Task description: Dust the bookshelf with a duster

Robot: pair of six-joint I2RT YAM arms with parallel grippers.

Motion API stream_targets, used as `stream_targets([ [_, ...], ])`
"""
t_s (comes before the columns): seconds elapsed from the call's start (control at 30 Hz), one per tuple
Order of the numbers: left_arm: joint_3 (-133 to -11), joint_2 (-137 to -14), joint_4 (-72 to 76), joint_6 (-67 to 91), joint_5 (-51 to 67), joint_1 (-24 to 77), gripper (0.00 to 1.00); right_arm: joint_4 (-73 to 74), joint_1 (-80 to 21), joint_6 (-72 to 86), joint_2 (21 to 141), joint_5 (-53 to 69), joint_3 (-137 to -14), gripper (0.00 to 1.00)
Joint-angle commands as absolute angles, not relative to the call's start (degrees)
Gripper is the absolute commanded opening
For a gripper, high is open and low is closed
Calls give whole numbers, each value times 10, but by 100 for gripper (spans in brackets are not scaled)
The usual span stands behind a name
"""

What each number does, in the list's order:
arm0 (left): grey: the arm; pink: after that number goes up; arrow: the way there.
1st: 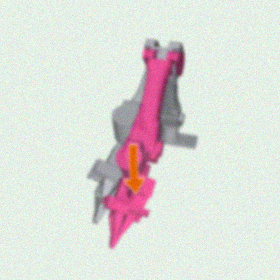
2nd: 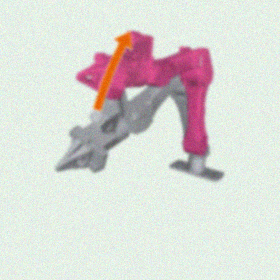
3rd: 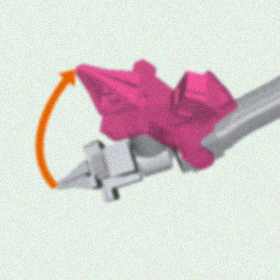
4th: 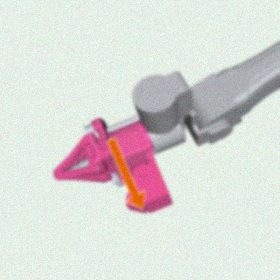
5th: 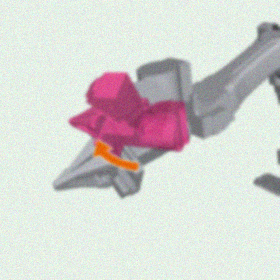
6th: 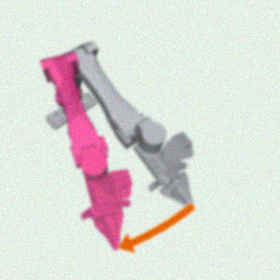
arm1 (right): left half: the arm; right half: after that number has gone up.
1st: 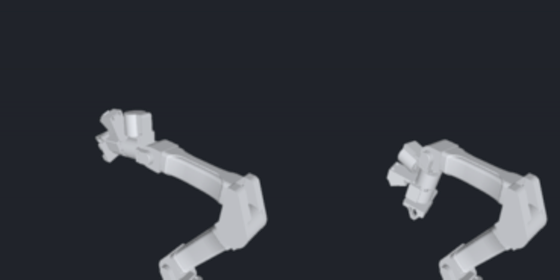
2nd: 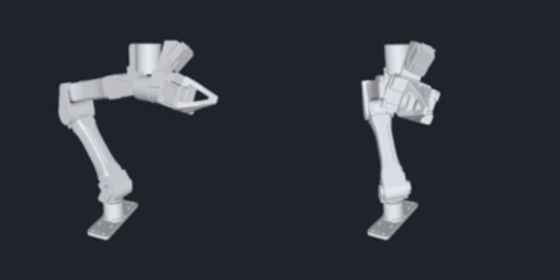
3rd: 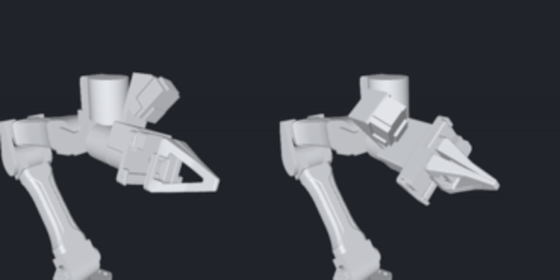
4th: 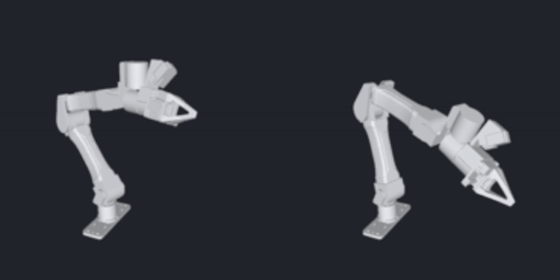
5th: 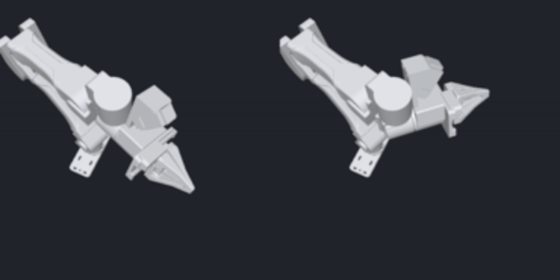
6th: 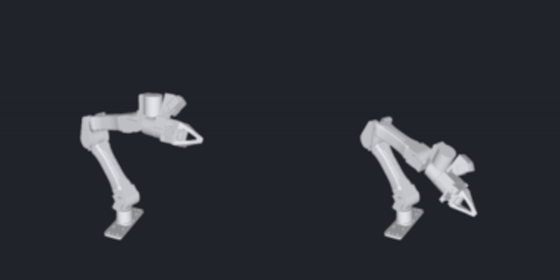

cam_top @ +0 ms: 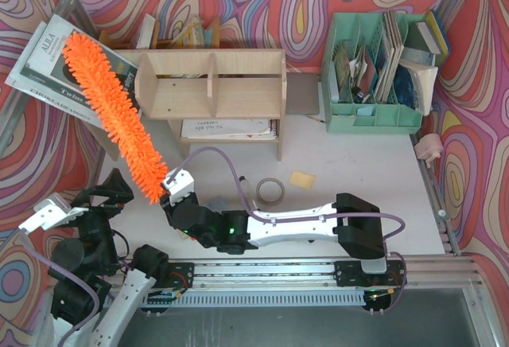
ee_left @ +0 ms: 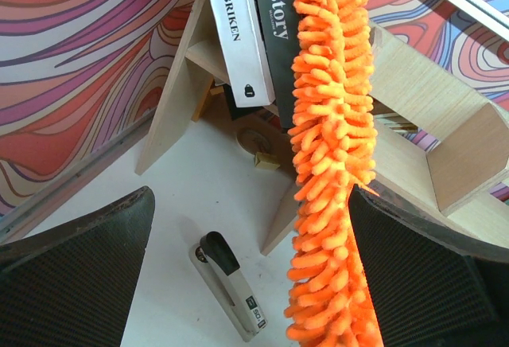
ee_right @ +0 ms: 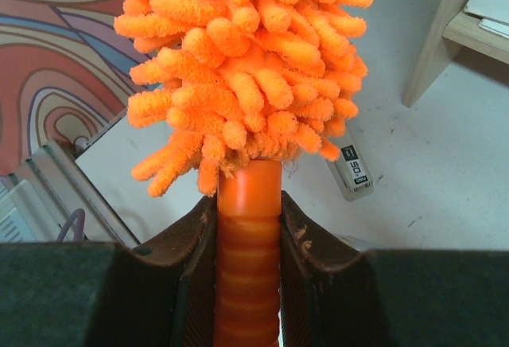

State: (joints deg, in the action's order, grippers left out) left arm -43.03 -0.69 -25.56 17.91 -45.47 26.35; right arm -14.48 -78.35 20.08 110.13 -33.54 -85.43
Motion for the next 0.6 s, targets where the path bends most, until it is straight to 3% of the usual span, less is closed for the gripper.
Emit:
stream_targets([
  [0.0,-426,-3,-246,185,-454,259,98,-215,-816,137,1110,-353,-885,0],
  [0.57,-426,-3,-248,186,-453,260,98,-160,-807,238,1109,-419,-860,0],
])
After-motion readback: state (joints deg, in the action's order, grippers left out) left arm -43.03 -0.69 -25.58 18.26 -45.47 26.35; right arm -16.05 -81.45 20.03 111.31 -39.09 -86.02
